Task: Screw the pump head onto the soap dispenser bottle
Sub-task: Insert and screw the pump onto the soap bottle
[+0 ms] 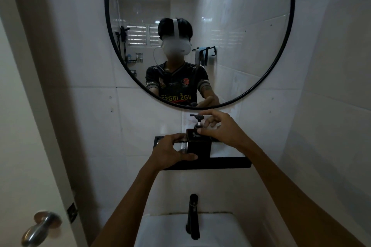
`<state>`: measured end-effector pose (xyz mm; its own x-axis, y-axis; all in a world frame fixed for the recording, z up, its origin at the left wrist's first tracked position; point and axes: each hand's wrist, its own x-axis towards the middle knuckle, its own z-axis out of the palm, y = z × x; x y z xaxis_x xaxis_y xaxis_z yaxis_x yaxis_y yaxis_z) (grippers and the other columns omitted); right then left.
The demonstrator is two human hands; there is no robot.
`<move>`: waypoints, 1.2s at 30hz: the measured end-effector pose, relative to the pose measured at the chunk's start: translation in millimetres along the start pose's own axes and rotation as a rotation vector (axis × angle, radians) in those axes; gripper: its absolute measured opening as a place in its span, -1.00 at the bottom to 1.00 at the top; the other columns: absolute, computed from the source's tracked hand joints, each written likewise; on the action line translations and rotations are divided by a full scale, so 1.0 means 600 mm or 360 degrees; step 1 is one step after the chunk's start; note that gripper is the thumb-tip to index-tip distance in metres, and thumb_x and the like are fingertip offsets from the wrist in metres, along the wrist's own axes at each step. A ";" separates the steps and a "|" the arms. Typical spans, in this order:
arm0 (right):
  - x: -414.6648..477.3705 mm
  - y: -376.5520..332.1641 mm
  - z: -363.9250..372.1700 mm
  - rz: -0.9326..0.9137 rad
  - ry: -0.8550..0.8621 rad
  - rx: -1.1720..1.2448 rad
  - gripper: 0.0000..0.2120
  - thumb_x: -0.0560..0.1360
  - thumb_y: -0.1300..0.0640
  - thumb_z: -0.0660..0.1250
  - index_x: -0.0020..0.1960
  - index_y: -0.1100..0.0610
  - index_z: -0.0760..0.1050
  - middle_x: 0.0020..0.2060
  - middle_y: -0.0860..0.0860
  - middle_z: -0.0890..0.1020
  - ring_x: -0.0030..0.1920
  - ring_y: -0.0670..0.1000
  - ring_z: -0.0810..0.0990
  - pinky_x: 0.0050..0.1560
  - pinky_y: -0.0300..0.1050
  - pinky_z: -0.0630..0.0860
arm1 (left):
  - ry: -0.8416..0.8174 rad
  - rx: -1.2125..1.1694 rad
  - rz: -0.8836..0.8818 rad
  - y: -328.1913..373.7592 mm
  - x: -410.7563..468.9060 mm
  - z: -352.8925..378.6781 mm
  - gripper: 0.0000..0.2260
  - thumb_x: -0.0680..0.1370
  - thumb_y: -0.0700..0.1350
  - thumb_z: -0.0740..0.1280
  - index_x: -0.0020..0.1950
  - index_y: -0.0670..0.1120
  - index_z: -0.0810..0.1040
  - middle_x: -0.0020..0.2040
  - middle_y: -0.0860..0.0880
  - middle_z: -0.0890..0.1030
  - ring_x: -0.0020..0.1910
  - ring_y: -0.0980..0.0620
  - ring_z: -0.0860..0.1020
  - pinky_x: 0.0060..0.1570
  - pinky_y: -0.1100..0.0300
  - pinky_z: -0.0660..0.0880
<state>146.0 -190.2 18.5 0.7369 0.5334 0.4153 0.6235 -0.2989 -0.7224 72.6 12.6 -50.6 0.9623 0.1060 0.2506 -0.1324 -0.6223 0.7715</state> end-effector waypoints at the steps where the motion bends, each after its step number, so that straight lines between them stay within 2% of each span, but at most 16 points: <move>1: -0.001 0.000 0.000 0.0012 0.0008 0.0020 -0.50 0.39 0.10 0.54 0.29 0.00 0.51 -0.11 -0.07 0.66 -0.08 -0.15 0.57 -0.08 -0.31 0.42 | -0.0005 -0.0003 -0.0008 -0.001 0.001 0.000 -0.14 0.23 0.17 0.65 0.48 -0.04 0.51 0.37 0.06 0.63 0.37 0.09 0.56 0.42 0.02 0.49; 4: -0.004 0.000 0.002 0.0023 -0.0034 0.0063 -0.51 0.43 0.15 0.51 0.32 -0.01 0.49 -0.05 -0.13 0.65 0.00 -0.15 0.59 -0.05 -0.33 0.44 | 0.0008 0.0007 -0.0016 -0.003 0.001 0.001 -0.12 0.22 0.18 0.65 0.49 -0.04 0.50 0.39 0.05 0.61 0.37 0.08 0.55 0.39 0.11 0.48; 7: -0.005 -0.001 0.007 0.0000 -0.0029 0.0053 -0.54 0.42 0.17 0.52 0.28 -0.02 0.52 -0.08 -0.06 0.66 -0.05 -0.12 0.60 -0.08 -0.39 0.45 | 0.0012 0.0021 -0.0012 -0.005 0.002 0.002 -0.14 0.24 0.18 0.65 0.48 -0.03 0.51 0.38 0.06 0.62 0.30 0.15 0.54 0.28 0.22 0.43; 10: -0.004 -0.003 0.012 0.0011 0.0035 0.0095 -0.57 0.41 0.13 0.53 0.24 -0.05 0.53 -0.13 -0.05 0.64 -0.13 -0.16 0.56 -0.12 -0.41 0.45 | 0.0012 0.0014 -0.0024 -0.004 0.002 0.002 -0.13 0.23 0.17 0.66 0.49 -0.02 0.50 0.38 0.07 0.61 0.35 0.12 0.54 0.32 0.21 0.44; 13: -0.003 -0.002 0.016 0.0029 0.0004 0.0162 -0.52 0.44 0.17 0.50 0.32 0.00 0.48 0.02 -0.01 0.68 0.06 -0.06 0.62 0.04 -0.26 0.52 | 0.0011 0.0008 -0.0028 -0.003 0.001 0.001 -0.12 0.22 0.18 0.66 0.49 -0.02 0.50 0.39 0.07 0.61 0.39 0.09 0.54 0.41 0.12 0.46; 14: -0.002 -0.002 0.018 0.0029 -0.0002 0.0187 -0.50 0.44 0.19 0.49 0.34 0.02 0.46 0.04 0.02 0.69 0.09 -0.02 0.63 0.07 -0.20 0.55 | 0.0007 0.0008 -0.0023 -0.002 0.001 0.001 -0.13 0.22 0.18 0.66 0.48 -0.01 0.51 0.38 0.07 0.62 0.39 0.09 0.54 0.43 0.07 0.47; 16: -0.001 -0.004 0.022 0.0024 0.0025 0.0158 -0.47 0.43 0.18 0.51 0.36 0.04 0.45 0.05 0.05 0.67 0.03 -0.02 0.63 0.03 -0.24 0.56 | 0.0000 0.0017 -0.0008 -0.002 0.001 0.000 -0.16 0.23 0.18 0.65 0.47 -0.02 0.52 0.37 0.07 0.63 0.37 0.09 0.55 0.43 0.00 0.48; 19: -0.001 -0.006 0.029 0.0036 0.0080 0.0130 -0.44 0.40 0.11 0.54 0.36 0.05 0.45 0.10 0.06 0.63 -0.03 -0.05 0.61 -0.01 -0.30 0.55 | 0.0013 0.0024 0.0006 -0.002 -0.001 0.000 -0.20 0.24 0.18 0.65 0.44 0.01 0.54 0.36 0.07 0.63 0.33 0.13 0.55 0.40 0.07 0.48; 22: -0.003 -0.004 0.025 0.0077 0.0077 0.0226 -0.49 0.44 0.12 0.50 0.35 0.01 0.46 0.15 0.03 0.61 0.03 -0.02 0.62 0.06 -0.22 0.59 | 0.0017 0.0009 -0.0004 -0.001 -0.001 0.001 -0.18 0.24 0.17 0.65 0.46 -0.01 0.53 0.36 0.07 0.63 0.36 0.10 0.55 0.40 0.08 0.47; 25: -0.005 -0.005 0.017 0.0073 0.0034 0.0305 -0.55 0.45 0.25 0.47 0.29 0.02 0.51 0.09 0.10 0.66 -0.04 -0.01 0.64 -0.04 -0.29 0.60 | 0.0028 0.0013 -0.0001 -0.001 -0.002 0.000 -0.18 0.25 0.14 0.66 0.46 -0.02 0.52 0.37 0.06 0.62 0.31 0.15 0.54 0.33 0.17 0.45; 28: -0.006 -0.005 0.017 0.0059 0.0071 0.0219 -0.56 0.41 0.19 0.52 0.26 0.05 0.54 -0.07 0.05 0.66 -0.10 -0.07 0.58 -0.03 -0.31 0.49 | 0.0017 -0.0007 -0.0005 0.001 -0.003 0.000 -0.21 0.25 0.13 0.67 0.44 -0.01 0.55 0.35 0.06 0.64 0.32 0.13 0.55 0.39 0.09 0.47; 30: -0.007 -0.003 0.017 0.0064 0.0072 0.0196 -0.54 0.42 0.16 0.52 0.29 0.04 0.52 -0.10 -0.03 0.63 -0.05 -0.09 0.57 -0.01 -0.31 0.44 | 0.0011 -0.0004 -0.0010 0.003 -0.003 -0.001 -0.21 0.25 0.14 0.66 0.44 -0.02 0.56 0.34 0.05 0.65 0.36 0.08 0.57 0.42 -0.01 0.48; 33: -0.009 -0.001 0.015 0.0055 0.0019 0.0202 -0.54 0.44 0.22 0.48 0.30 0.02 0.50 -0.05 -0.08 0.65 0.05 -0.07 0.59 -0.05 -0.32 0.48 | 0.0011 0.0010 -0.0009 0.004 -0.003 -0.002 -0.21 0.25 0.15 0.66 0.44 -0.02 0.56 0.34 0.08 0.64 0.35 0.07 0.57 0.40 0.01 0.49; 36: -0.010 -0.004 0.017 0.0015 0.0040 0.0137 -0.58 0.42 0.21 0.51 0.26 0.05 0.54 -0.13 -0.05 0.64 -0.04 -0.10 0.58 -0.03 -0.28 0.46 | 0.0008 -0.0004 -0.0007 0.004 -0.005 -0.001 -0.23 0.25 0.14 0.66 0.43 0.00 0.56 0.32 0.12 0.64 0.35 0.09 0.57 0.40 0.04 0.49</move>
<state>137.6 -184.7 12.1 0.7497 0.5106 0.4209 0.5923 -0.2342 -0.7709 69.4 11.2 -48.9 0.9617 0.1125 0.2500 -0.1287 -0.6199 0.7740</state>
